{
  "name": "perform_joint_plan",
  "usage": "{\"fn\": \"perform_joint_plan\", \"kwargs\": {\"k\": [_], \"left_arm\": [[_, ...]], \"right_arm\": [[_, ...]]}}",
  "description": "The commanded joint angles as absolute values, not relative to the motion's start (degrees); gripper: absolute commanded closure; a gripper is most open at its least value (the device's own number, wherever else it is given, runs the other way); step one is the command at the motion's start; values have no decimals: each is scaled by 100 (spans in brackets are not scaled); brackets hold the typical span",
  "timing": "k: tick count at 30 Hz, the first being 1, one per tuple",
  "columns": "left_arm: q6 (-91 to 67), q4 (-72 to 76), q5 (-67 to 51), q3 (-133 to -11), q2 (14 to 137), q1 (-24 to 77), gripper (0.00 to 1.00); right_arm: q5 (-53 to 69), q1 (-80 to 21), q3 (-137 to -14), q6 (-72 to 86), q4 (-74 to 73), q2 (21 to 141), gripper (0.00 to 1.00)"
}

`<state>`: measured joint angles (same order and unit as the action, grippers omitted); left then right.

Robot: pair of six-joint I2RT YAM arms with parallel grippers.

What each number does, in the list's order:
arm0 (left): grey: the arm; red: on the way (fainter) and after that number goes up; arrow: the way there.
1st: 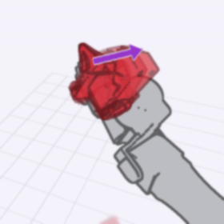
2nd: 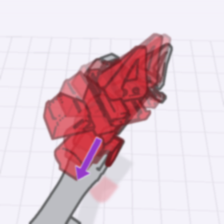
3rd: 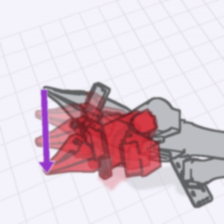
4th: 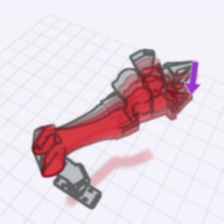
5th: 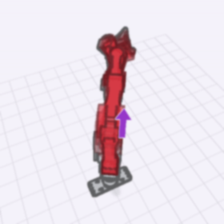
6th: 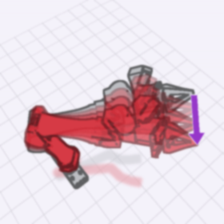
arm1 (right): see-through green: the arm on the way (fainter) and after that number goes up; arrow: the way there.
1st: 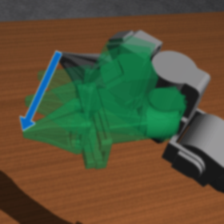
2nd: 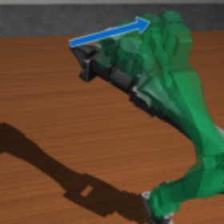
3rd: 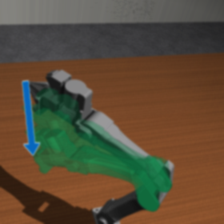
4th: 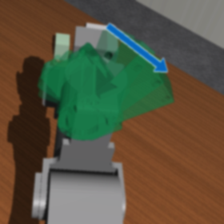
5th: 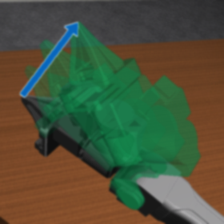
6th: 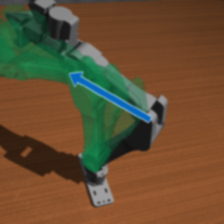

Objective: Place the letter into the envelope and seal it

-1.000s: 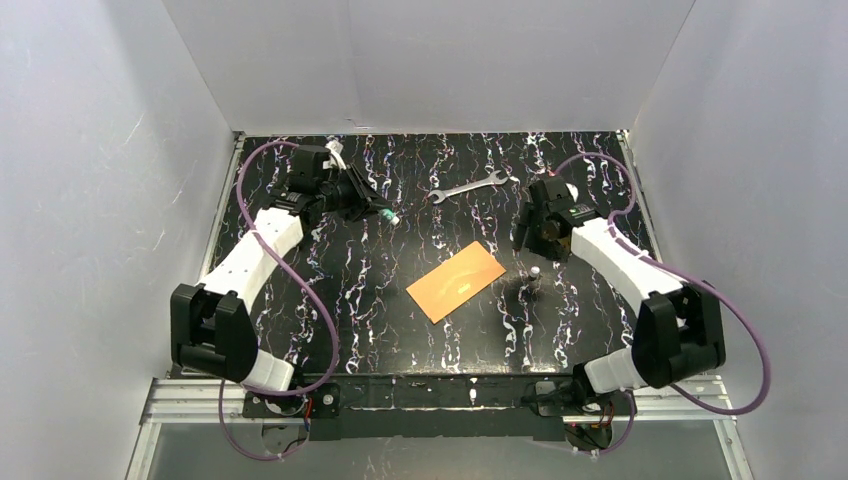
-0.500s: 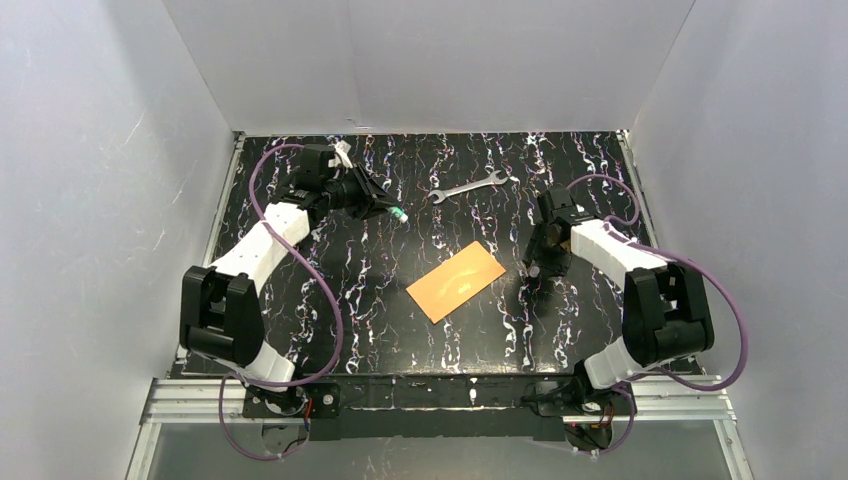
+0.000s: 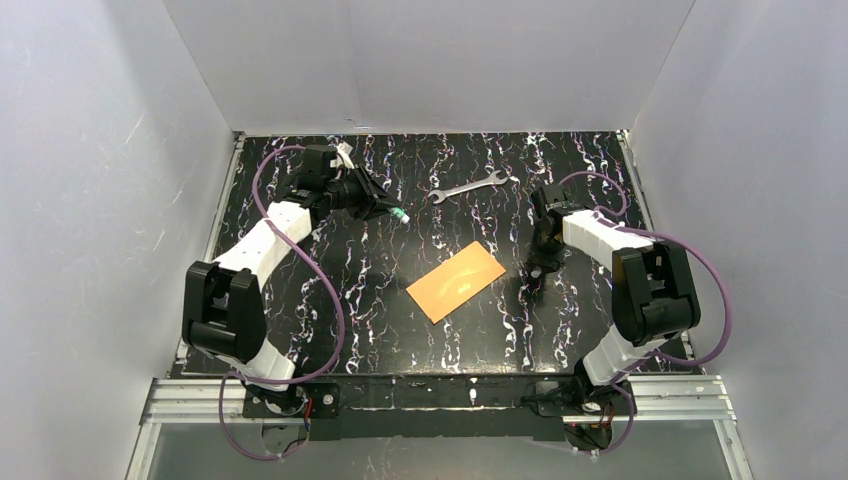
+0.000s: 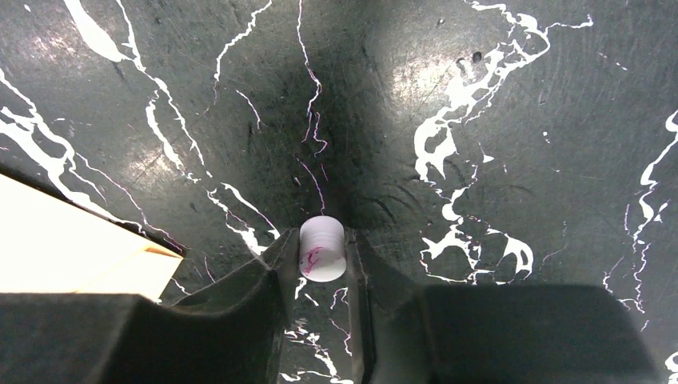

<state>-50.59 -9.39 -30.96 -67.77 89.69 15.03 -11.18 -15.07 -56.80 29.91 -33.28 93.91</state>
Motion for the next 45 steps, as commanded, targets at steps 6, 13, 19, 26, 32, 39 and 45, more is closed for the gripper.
{"fn": "perform_joint_plan", "kwargs": {"k": [6, 13, 19, 26, 32, 39, 45], "left_arm": [[-5245, -894, -3391, -6905, 8880, 1452, 100], [-8472, 946, -4275, -6274, 9369, 1629, 100], [-10041, 1809, -4031, -6026, 9313, 1931, 100], [-10850, 2028, -4029, -5981, 9136, 2003, 100], [-10984, 2132, -4034, -6055, 9161, 1995, 100], [-10714, 2134, -4019, -6272, 9162, 1991, 100], [-10485, 2131, -4070, -6425, 9214, 1993, 100]], "right_arm": [[-978, -1494, -6121, 2728, -3575, 9284, 92], [1171, -1494, -6366, 2531, -2747, 8224, 99], [3260, -1507, -5837, 4175, 104, 7243, 99], [3444, -1810, -6164, 5239, 951, 7345, 99], [3021, -2289, -7410, 4408, -697, 7999, 99], [2847, -2530, -8053, 3914, -1631, 8542, 99], [2725, -2627, -8555, 3610, -2248, 8849, 99]]}}
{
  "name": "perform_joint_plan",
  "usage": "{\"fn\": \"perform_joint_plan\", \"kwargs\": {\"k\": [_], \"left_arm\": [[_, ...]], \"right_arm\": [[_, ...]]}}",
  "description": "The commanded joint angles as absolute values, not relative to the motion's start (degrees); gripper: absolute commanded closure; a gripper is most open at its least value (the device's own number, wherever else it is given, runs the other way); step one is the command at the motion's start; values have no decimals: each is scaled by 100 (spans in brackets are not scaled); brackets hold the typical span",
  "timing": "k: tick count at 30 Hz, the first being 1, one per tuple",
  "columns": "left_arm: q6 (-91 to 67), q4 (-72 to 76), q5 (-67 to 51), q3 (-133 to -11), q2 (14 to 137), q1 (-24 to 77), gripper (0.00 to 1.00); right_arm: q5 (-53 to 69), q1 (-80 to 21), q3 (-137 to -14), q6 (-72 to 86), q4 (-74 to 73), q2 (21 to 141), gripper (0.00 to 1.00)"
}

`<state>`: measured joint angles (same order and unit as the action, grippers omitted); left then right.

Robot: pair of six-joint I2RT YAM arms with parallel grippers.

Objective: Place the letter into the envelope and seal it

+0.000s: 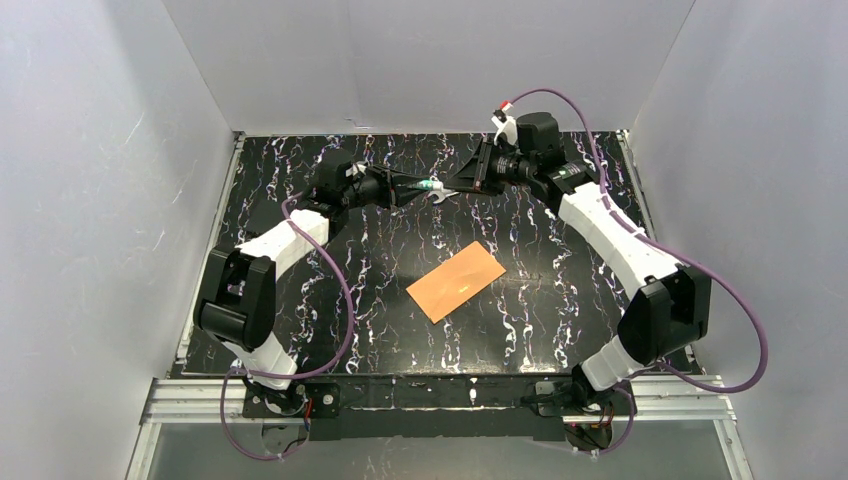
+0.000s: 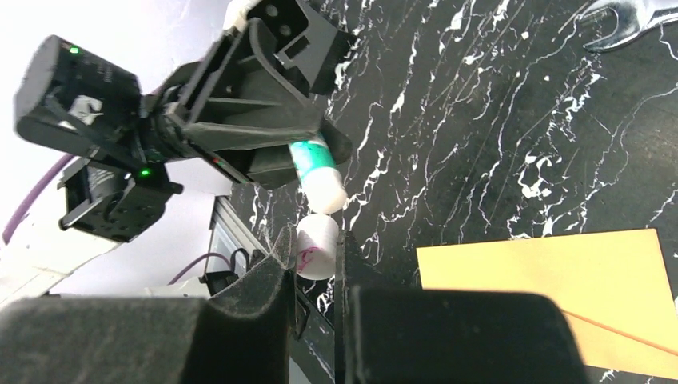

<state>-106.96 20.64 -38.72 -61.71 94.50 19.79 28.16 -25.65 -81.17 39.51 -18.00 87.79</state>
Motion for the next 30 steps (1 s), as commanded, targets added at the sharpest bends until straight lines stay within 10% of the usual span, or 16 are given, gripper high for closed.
{"fn": "perform_joint_plan", "kwargs": {"k": [1, 30], "left_arm": [[-10463, 2131, -4098, -6426, 9218, 1994, 100], [-10458, 2132, -4192, -6206, 9023, 1992, 100]], "right_arm": [[2702, -2635, -8608, 3585, -2299, 8886, 99], [2573, -2717, -8306, 3930, -1779, 8697, 99]]}}
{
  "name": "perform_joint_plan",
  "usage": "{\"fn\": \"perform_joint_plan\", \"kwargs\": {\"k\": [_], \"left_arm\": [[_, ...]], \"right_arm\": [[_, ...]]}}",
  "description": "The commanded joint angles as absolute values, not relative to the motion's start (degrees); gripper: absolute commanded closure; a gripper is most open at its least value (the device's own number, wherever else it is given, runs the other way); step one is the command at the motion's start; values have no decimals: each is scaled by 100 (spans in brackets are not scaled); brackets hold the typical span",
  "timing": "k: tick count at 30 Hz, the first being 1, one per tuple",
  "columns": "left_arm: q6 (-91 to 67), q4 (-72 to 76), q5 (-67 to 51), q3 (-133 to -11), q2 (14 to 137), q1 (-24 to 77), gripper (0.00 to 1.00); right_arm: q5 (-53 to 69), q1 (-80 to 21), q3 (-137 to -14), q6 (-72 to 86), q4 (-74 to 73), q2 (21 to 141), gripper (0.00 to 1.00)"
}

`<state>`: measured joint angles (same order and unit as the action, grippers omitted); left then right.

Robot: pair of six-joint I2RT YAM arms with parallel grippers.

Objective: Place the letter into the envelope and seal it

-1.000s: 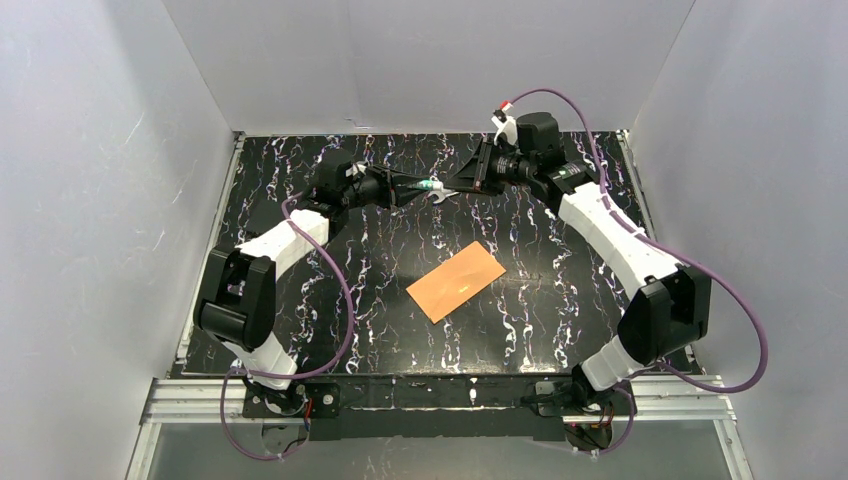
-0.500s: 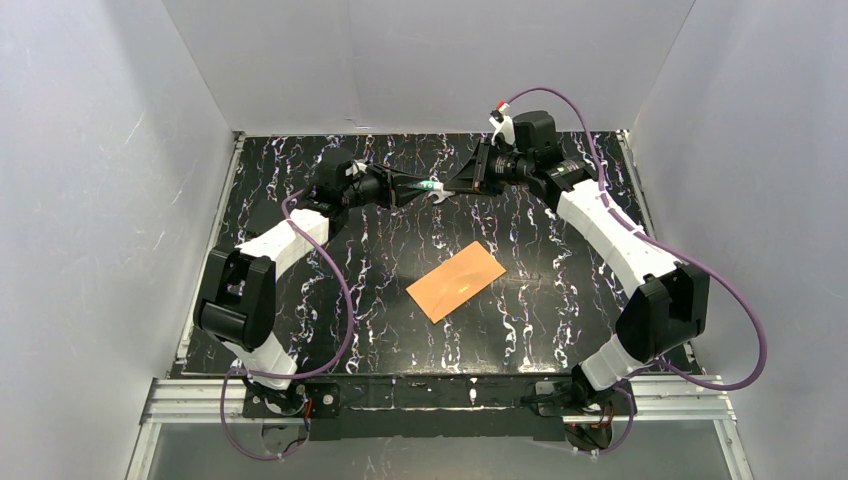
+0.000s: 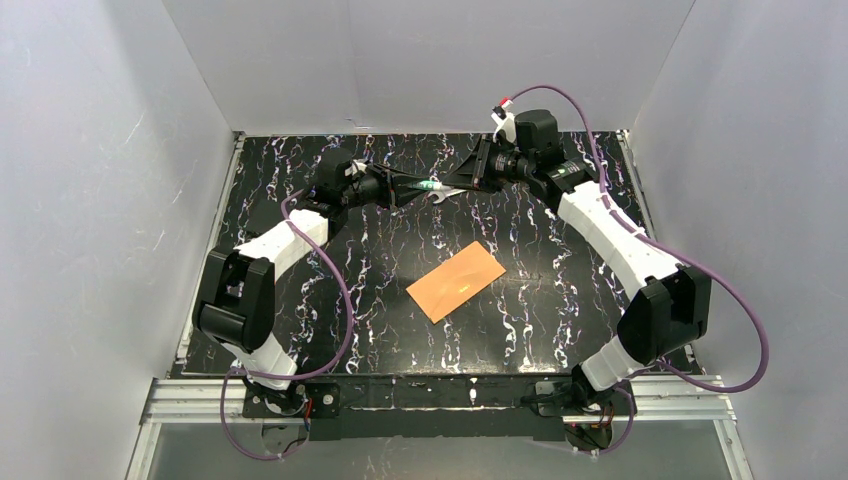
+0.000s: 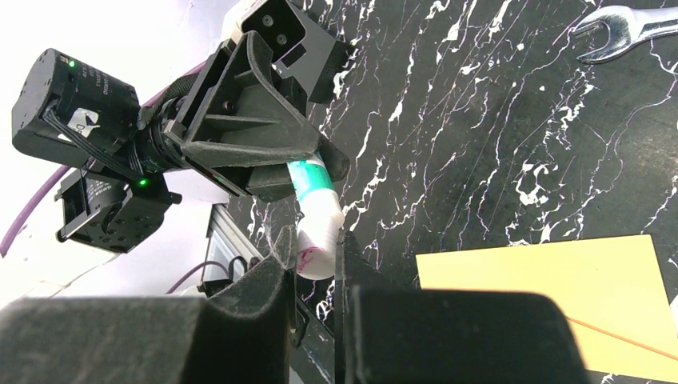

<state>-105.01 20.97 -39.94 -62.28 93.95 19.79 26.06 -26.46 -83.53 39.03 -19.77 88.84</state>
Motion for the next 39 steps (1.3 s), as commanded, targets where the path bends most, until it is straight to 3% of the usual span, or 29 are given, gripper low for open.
{"fn": "perform_joint_plan", "kwargs": {"k": [1, 14, 25, 34, 39], "left_arm": [[-10459, 2128, -4200, -6217, 9022, 1987, 100], [-10652, 2129, -4226, -6308, 8797, 1988, 100], [-10941, 2231, -4263, -6601, 8589, 1987, 100], [-11035, 2490, -4357, -6739, 8591, 1995, 100], [-11030, 2597, -4337, -6756, 8577, 2051, 100]], "right_arm": [[2565, -2730, -8318, 3921, -1807, 8724, 99], [2491, -2812, -8201, 3853, -1898, 8773, 99], [2473, -2812, -7734, 4209, -881, 8649, 99], [3568, -2853, -7317, 5464, 1050, 8706, 99], [3681, -2878, -7225, 5567, 1278, 8684, 99]]}}
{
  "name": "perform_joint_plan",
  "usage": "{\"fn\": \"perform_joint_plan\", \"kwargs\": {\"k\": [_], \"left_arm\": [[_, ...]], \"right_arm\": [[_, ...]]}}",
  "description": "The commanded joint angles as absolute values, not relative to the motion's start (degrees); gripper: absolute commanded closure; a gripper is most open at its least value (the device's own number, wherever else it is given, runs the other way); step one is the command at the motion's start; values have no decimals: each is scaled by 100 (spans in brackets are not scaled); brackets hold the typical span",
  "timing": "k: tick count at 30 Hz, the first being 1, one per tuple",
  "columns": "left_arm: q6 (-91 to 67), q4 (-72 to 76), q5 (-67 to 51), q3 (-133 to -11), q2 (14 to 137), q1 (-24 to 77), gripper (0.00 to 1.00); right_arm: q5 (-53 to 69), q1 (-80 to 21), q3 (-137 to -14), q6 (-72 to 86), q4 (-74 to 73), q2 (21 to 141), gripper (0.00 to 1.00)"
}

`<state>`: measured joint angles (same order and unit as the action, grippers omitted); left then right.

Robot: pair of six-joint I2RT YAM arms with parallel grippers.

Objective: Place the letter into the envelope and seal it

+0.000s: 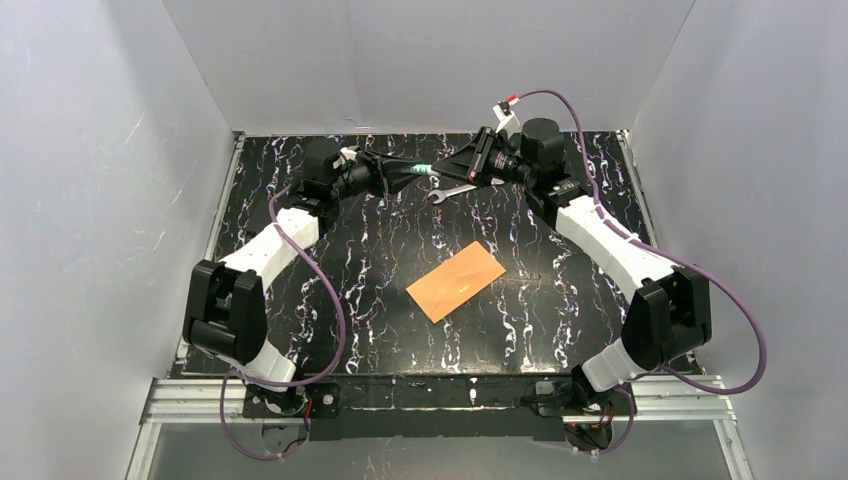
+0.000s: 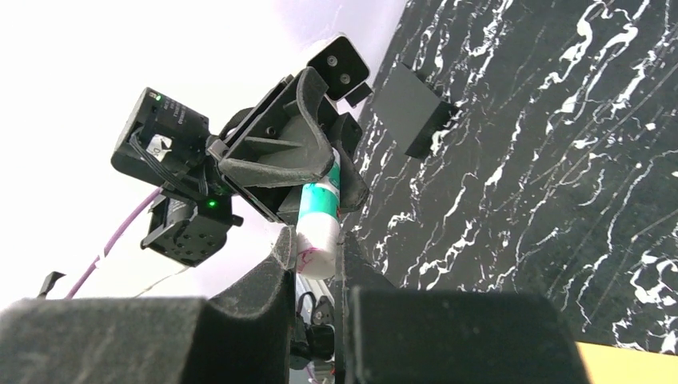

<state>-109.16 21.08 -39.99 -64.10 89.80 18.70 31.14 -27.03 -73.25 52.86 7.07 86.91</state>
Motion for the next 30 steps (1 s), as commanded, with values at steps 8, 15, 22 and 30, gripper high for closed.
{"fn": "perform_joint_plan", "kwargs": {"k": [8, 15, 22, 30], "left_arm": [[-10560, 2602, -4675, -7097, 8851, 2229, 100], [-10512, 2786, -4765, -7062, 8868, 2634, 100], [-10630, 3032, -4813, -6933, 8798, 2957, 100], [-10723, 3165, -4821, -6443, 8567, 3140, 100]], "right_arm": [[3689, -3170, -7971, 4958, -469, 9232, 99], [3191, -3296, -7520, 5476, 689, 9019, 99], [2741, -3523, -7644, 5614, 475, 9297, 99], [2755, -3619, -7778, 5638, 448, 9782, 99]]}}
